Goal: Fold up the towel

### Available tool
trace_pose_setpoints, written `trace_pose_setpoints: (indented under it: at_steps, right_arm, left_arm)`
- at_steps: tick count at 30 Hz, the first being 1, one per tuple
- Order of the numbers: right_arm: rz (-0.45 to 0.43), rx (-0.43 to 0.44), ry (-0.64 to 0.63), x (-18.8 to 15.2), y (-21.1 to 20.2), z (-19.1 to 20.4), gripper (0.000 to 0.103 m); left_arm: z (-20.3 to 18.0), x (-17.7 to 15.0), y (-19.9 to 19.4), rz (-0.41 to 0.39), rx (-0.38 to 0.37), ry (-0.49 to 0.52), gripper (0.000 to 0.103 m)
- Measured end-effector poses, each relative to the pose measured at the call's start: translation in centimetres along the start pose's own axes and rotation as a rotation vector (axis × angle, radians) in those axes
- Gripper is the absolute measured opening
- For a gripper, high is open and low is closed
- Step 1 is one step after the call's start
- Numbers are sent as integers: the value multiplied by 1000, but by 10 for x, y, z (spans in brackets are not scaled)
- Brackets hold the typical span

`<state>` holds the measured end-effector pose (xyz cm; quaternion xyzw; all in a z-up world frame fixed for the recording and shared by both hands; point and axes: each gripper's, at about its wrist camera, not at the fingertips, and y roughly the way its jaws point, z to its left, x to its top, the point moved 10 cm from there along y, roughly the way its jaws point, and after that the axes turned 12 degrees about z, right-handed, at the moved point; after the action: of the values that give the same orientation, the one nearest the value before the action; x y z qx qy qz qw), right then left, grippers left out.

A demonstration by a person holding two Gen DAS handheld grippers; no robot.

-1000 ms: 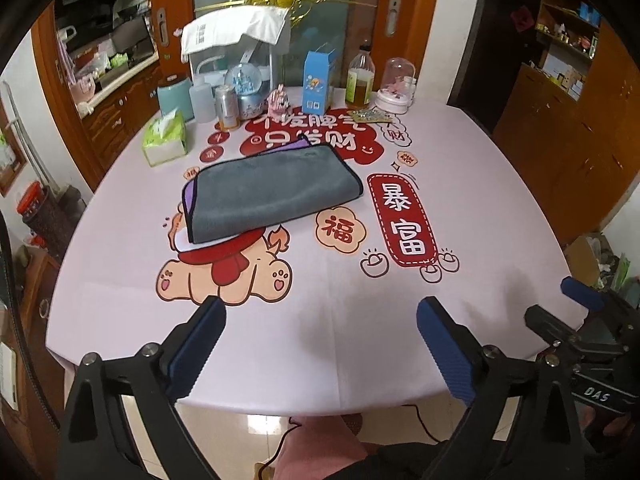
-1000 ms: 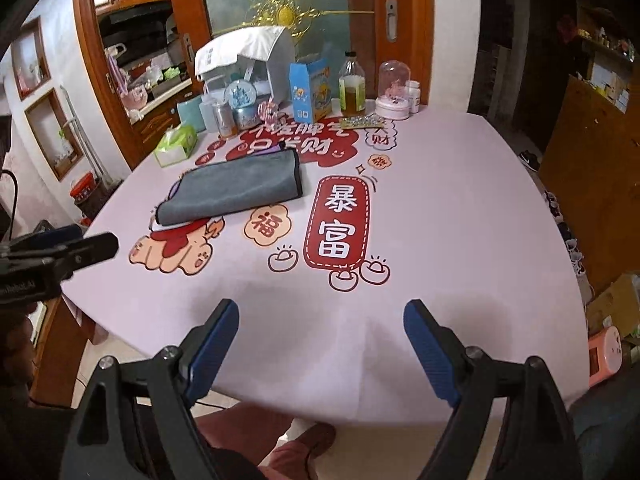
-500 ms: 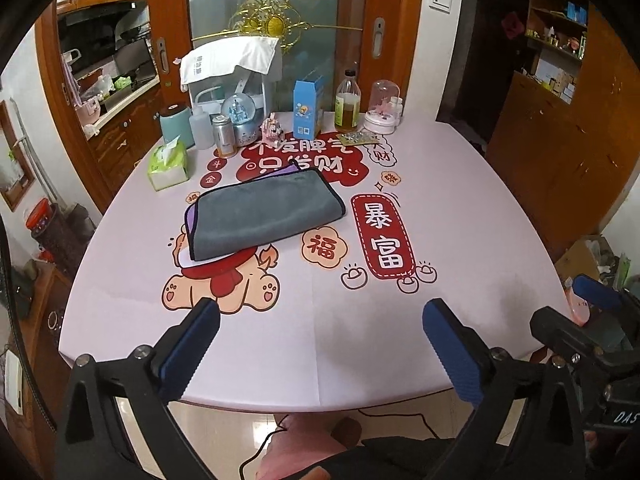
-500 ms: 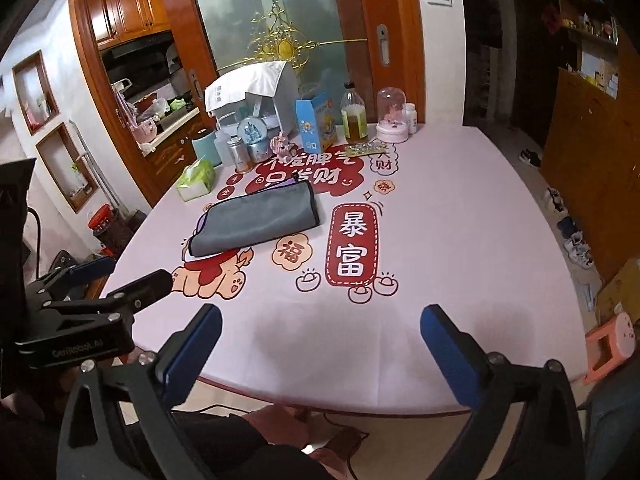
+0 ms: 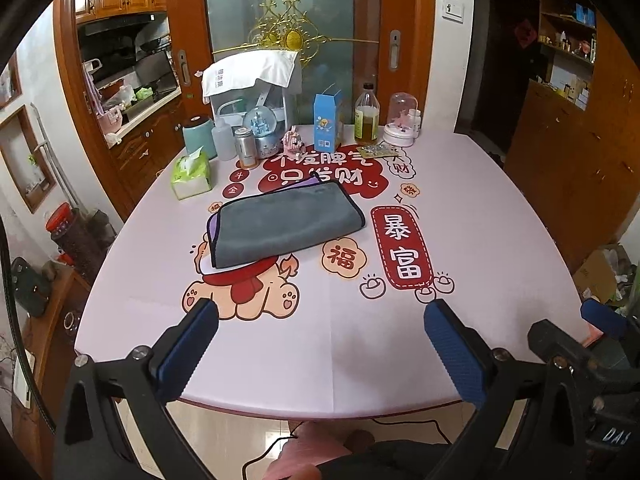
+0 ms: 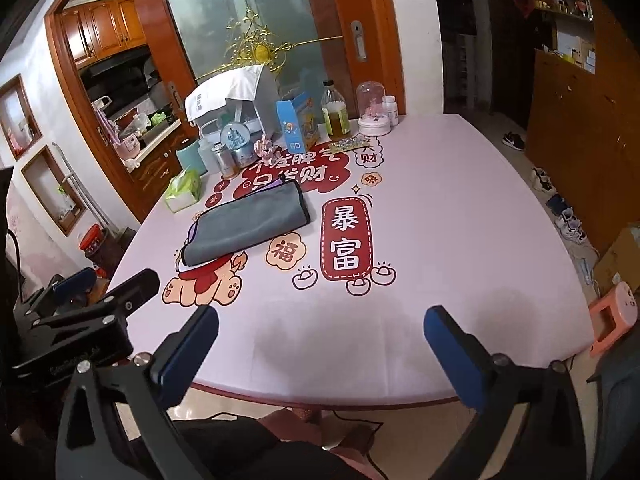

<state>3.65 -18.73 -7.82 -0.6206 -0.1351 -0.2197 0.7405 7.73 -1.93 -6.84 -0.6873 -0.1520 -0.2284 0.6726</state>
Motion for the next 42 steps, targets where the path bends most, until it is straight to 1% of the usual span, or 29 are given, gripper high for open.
trace_pose_setpoints:
  at_steps: [4,10,21,28,31,42]
  right_arm:
    - [-29,-18,-2,-2,-3,2,103]
    - [-10,-23,-4,-5,5,5,103]
    - [-18,-21,-13,-1,10,12,103]
    - [-2,-25,-30,0,15,18,103]
    - [13,-29,-39,-1,18,19,103]
    - [24,-25,-44,-3,20,17,103]
  left_arm:
    - [1,-1,2,0,20,2,102]
    - [6,-1,4,-15,32,-10,102]
    - [16,6,1,-50,43,-28,102]
    - [22,7,7,-40,50,-49,102]
    - [21,6,9,-35,47,-46,102]
    - [18,-1,16,-12,50,-44,102]
